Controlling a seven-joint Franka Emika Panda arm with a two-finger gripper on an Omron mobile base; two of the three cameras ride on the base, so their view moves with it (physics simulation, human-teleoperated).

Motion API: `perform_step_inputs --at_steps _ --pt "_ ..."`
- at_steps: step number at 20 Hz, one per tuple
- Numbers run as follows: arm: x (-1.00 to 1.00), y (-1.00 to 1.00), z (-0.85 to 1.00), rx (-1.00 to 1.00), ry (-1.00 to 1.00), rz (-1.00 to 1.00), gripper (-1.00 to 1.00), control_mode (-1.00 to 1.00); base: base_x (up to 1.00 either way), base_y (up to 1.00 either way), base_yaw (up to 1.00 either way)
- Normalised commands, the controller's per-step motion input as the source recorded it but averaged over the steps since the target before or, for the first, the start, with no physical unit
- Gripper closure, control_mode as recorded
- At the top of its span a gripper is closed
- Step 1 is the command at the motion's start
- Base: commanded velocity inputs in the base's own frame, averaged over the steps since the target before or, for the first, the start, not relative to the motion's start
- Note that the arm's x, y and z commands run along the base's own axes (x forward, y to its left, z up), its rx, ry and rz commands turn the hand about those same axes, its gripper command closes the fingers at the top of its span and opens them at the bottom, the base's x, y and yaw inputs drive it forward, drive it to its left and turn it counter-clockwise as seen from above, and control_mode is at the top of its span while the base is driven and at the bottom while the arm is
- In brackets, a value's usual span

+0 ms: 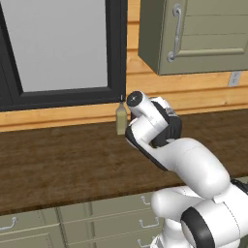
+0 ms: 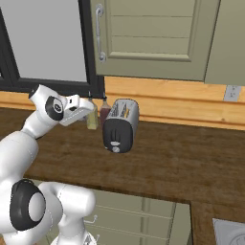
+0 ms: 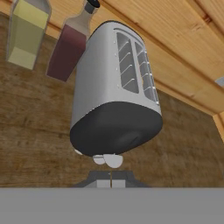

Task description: Start the toaster. Once the lever pops up, take the bread to the plate on the dining counter.

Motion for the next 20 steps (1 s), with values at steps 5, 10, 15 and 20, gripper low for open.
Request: perform_step_inputs --at_steps 5,10,15,20 --pt "0.00 0.00 0.00 0.00 0.00 0.00 1.00 -1.00 0.00 0.00 0.00" --pt "0.00 0.00 0.00 0.00 0.00 0.00 1.00 -1.00 0.00 0.00 0.00" --pt "0.00 0.00 0.00 0.00 0.00 0.00 1.00 -1.00 0.00 0.00 0.00" --pt "0.00 0.00 0.00 0.00 0.00 0.00 1.00 -1.00 0.00 0.00 0.00"
